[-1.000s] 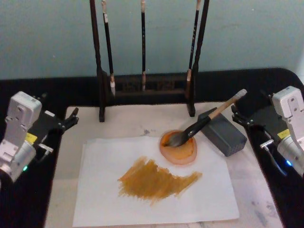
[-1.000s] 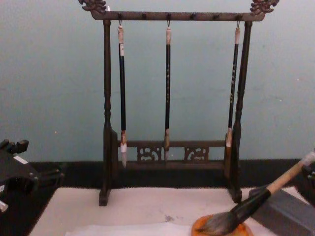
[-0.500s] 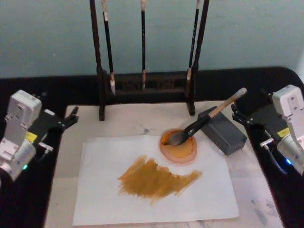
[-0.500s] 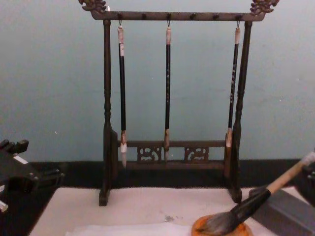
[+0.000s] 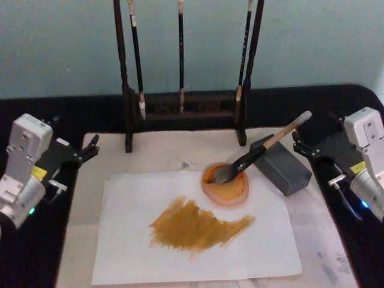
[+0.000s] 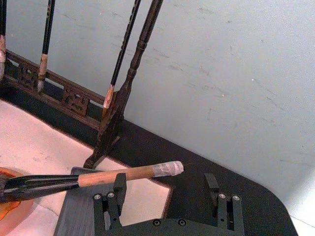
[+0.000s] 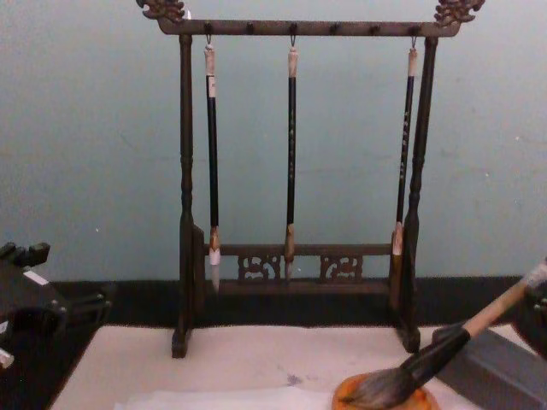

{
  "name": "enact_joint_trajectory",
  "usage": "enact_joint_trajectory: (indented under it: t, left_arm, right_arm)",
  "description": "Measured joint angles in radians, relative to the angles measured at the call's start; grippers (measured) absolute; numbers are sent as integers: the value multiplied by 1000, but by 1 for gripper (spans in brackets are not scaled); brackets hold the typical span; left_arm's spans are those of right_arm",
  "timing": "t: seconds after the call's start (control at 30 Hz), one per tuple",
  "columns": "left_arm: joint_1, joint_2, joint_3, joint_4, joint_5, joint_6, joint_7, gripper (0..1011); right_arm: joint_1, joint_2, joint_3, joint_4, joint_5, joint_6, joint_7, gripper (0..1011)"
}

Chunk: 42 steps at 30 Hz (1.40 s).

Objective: Pick up the brush from the inkstone, write on the paper, then place the brush back to its original position.

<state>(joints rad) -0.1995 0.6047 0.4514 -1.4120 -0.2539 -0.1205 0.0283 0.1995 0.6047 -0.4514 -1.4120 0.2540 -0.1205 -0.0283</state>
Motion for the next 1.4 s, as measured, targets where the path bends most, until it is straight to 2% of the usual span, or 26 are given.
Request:
enact_joint_trajectory:
  t: [1.23, 1.3, 1.4]
  left_arm:
    - [0, 0, 0, 0, 0, 0, 0, 1010]
    - [0, 0, 0, 0, 0, 0, 0, 1010]
    - [0, 0, 0, 0, 0, 0, 0, 1010]
  right_arm:
    - [0, 0, 0, 0, 0, 0, 0, 1000]
    - [-5, -1, 10, -8, 16, 4, 13, 1000]
    - [-19, -5, 39, -26, 72, 29, 48, 1000]
